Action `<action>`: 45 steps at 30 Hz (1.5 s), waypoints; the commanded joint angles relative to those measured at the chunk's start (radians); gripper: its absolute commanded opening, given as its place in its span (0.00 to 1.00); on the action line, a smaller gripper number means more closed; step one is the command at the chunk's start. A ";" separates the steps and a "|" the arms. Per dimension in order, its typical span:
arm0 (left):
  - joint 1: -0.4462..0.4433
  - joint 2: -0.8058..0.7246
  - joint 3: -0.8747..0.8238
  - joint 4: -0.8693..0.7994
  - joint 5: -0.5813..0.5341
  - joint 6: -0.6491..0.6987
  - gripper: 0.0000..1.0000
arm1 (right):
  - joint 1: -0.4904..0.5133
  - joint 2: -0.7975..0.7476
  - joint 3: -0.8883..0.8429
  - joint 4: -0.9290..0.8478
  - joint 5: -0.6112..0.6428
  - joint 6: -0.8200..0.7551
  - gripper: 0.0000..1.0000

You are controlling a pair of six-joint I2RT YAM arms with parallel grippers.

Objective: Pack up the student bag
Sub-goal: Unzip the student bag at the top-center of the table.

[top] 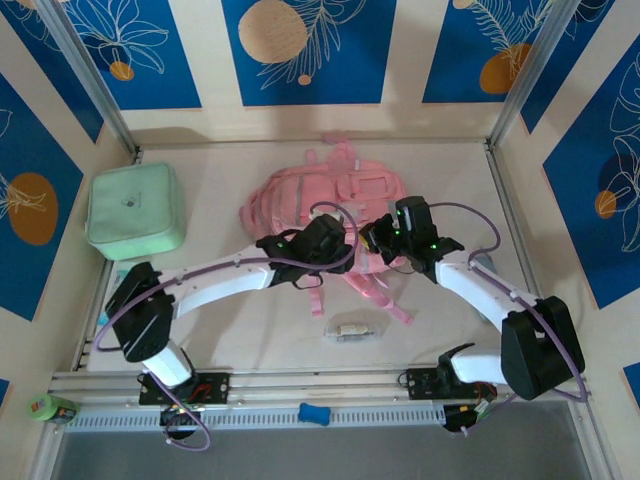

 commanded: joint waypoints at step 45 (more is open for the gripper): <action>0.056 -0.004 -0.056 -0.018 -0.070 -0.069 0.44 | 0.043 0.263 0.053 0.103 -0.013 0.092 0.04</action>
